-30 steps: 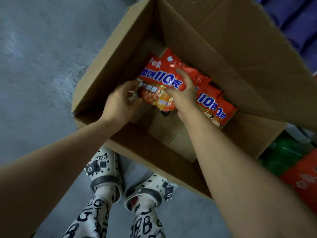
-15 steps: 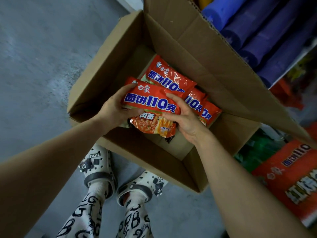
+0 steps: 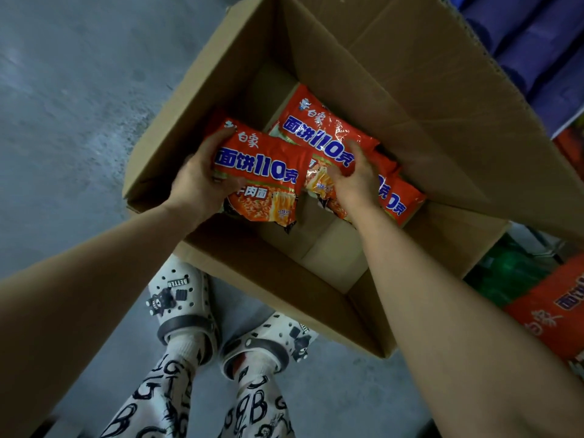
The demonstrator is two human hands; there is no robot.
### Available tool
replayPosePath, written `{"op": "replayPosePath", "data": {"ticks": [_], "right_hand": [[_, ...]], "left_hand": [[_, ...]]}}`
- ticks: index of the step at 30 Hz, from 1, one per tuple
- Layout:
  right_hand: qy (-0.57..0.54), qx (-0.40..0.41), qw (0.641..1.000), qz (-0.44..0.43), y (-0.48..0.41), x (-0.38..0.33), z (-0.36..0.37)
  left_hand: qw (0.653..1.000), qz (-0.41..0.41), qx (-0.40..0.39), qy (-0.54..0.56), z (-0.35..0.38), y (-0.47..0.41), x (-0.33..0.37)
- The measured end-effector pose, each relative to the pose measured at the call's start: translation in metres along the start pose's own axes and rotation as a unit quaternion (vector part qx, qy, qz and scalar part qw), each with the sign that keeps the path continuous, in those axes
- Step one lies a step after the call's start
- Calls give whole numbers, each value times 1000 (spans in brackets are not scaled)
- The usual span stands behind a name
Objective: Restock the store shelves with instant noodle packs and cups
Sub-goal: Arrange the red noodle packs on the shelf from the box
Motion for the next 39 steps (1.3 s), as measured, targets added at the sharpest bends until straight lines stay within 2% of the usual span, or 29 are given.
{"op": "replayPosePath", "data": {"ticks": [7,13,20,30,39], "right_hand": [[-17,31,999,11,-17,-6,27],[-127,0,992,-1,-19,-14,29],[-129,-21,991,3,-5,-20,11],[-157,4,987,39,85,3,-52],[-204,1,978,51,203,-34,-122]], "left_hand": [[1000,11,18,-22,7,-9,-16],[1000,14,13,-21,5,-8,-22],[1000,12,4,-2,3,5,-4],[993,19,-47,105,-3,57,59],[985,55,-82,140,-51,134,131]]}}
Point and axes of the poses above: each hand's wrist, its own y-axis away from the middle knuckle, its own z-axis out of the palm, x = y × z, the point moved 2 cm from there along -y, towards the middle knuckle, and after that the axes turned 2 degrees about z, right-handed, at the moved point
